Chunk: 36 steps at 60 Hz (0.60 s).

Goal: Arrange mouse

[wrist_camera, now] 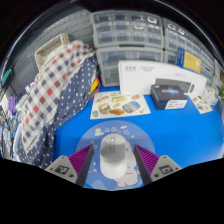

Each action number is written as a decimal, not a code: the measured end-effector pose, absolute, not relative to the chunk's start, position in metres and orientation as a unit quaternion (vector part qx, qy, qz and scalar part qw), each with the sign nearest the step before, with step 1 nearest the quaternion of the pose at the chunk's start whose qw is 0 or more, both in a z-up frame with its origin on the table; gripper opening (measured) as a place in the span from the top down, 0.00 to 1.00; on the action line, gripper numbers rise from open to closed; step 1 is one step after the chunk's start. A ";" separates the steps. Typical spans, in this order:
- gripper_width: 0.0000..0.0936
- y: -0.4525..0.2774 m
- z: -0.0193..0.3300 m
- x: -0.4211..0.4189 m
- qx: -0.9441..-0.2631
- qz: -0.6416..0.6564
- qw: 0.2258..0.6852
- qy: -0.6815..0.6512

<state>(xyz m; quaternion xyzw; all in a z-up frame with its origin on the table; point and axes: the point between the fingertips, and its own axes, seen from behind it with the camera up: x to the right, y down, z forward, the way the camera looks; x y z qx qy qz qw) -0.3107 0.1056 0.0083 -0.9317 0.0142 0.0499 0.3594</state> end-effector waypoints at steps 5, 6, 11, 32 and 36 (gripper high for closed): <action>0.07 0.107 0.044 -0.299 -0.922 0.043 0.384 0.022; 0.07 0.107 0.052 -0.296 -0.920 0.040 0.389 0.024; 0.07 0.103 0.093 -0.279 -0.910 0.029 0.413 0.028; 0.07 0.051 0.200 -0.203 -0.881 -0.037 0.469 0.061; 0.07 0.041 0.206 -0.193 -0.879 -0.038 0.470 0.068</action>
